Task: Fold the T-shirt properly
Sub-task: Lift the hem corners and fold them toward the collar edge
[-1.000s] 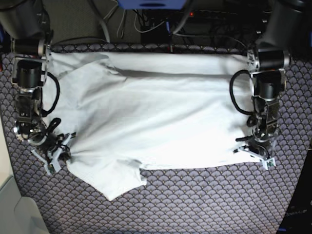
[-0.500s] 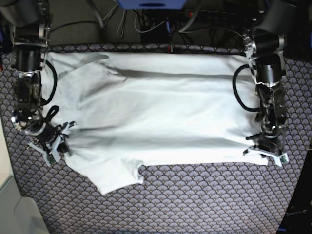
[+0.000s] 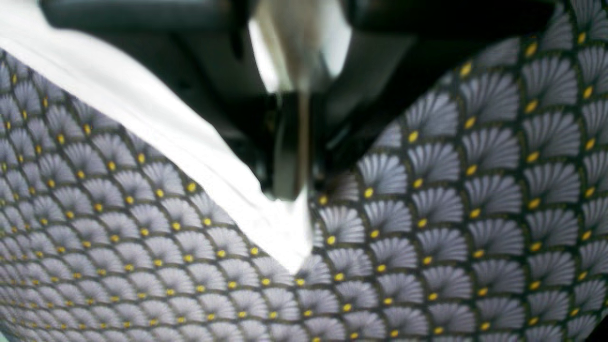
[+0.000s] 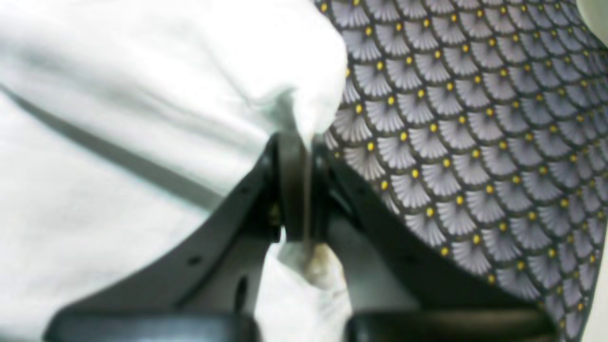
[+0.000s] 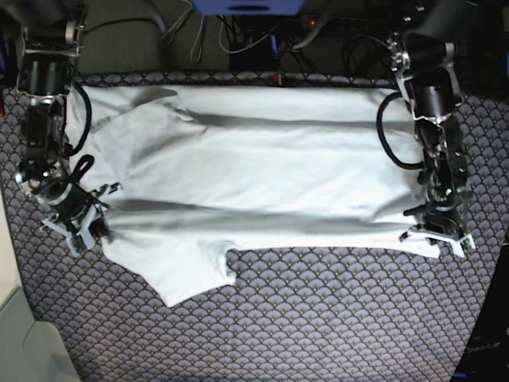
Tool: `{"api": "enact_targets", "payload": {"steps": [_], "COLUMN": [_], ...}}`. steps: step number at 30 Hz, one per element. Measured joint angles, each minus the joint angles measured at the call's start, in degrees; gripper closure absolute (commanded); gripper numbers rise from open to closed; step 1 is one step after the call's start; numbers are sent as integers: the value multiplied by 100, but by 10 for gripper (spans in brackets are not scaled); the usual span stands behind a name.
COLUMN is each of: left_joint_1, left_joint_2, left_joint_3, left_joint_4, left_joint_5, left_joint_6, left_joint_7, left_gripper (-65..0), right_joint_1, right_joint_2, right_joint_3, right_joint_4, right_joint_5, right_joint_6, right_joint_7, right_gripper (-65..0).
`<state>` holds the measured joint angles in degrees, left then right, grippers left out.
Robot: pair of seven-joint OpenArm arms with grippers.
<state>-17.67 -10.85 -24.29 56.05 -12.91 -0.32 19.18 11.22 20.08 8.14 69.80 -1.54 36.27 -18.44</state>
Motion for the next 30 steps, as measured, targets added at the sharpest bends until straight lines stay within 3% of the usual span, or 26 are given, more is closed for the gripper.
{"api": "enact_targets", "payload": {"steps": [4, 9, 22, 25, 30], "left_joint_1": [118, 442, 1064, 1119, 1176], "left_joint_2": [76, 57, -72, -140, -157], "left_joint_3": [-46, -37, -35, -35, -35], "left_joint_4": [813, 1408, 1613, 1626, 1628], "left_joint_5": [-85, -520, -581, -625, -1071], "left_joint_6": [48, 24, 9, -15, -31], "left_joint_7": [807, 1272, 1355, 1342, 1366], "left_gripper": [-6, -6, -6, -6, -6], "right_joint_1": [-308, -647, -1154, -1174, -1189], "right_joint_2": [9, 24, 273, 258, 103], "right_joint_3": [11, 11, 48, 363, 822], "right_joint_4": [522, 811, 813, 815, 817], "right_joint_5": [-20, 7, 28, 33, 42], "right_joint_6": [-26, -28, -2, 457, 468], "right_joint_7": [-7, 22, 70, 98, 103], "right_gripper": [0, 0, 0, 0, 0]}}
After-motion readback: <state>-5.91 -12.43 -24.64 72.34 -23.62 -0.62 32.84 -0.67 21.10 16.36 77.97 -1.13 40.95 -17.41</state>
